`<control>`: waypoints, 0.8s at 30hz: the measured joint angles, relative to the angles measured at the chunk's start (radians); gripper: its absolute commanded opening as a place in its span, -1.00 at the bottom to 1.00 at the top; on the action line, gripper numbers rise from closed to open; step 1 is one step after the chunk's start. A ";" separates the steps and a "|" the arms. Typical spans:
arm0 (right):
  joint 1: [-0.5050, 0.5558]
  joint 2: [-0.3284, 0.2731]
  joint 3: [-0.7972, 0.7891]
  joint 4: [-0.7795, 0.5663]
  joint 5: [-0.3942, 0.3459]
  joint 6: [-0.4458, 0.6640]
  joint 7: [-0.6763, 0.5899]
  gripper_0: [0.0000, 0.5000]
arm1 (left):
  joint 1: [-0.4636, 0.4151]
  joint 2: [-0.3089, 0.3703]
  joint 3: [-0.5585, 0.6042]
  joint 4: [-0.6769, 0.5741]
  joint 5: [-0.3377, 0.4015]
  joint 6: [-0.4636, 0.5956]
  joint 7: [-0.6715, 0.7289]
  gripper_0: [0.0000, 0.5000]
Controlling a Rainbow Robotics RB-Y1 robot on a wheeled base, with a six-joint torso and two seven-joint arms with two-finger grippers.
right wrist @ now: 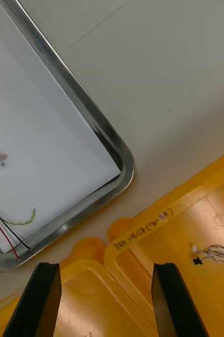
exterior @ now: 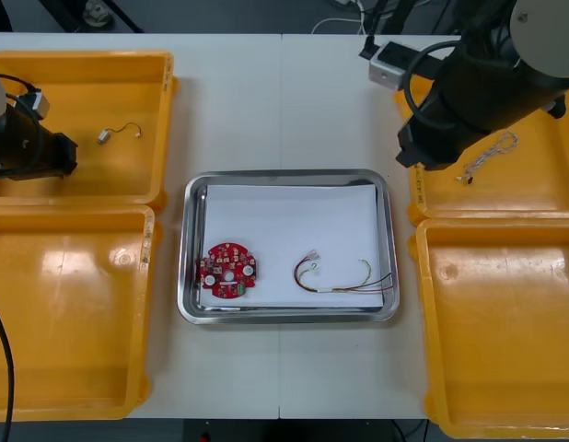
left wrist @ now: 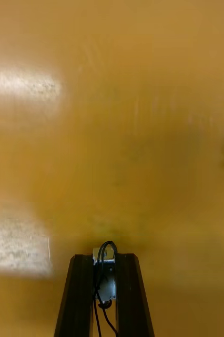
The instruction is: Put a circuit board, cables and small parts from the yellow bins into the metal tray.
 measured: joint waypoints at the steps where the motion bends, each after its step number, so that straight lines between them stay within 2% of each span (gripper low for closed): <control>1: 0.000 -0.010 -0.014 0.013 -0.006 0.000 0.000 1.00 | 0.000 0.000 0.009 -0.018 -0.005 0.030 0.000 -1.00; 9: 0.000 -0.039 -0.179 0.158 -0.011 0.000 -0.001 1.00 | 0.000 0.000 0.056 -0.183 -0.086 0.243 0.000 -1.00; 16: 0.000 -0.064 -0.240 0.239 0.076 0.000 -0.004 1.00 | 0.009 0.000 0.065 -0.321 -0.089 0.381 0.000 -1.00; 24: -0.040 -0.065 -0.267 0.444 0.184 0.000 -0.048 1.00 | 0.045 -0.001 0.073 -0.523 -0.088 0.527 0.000 -1.00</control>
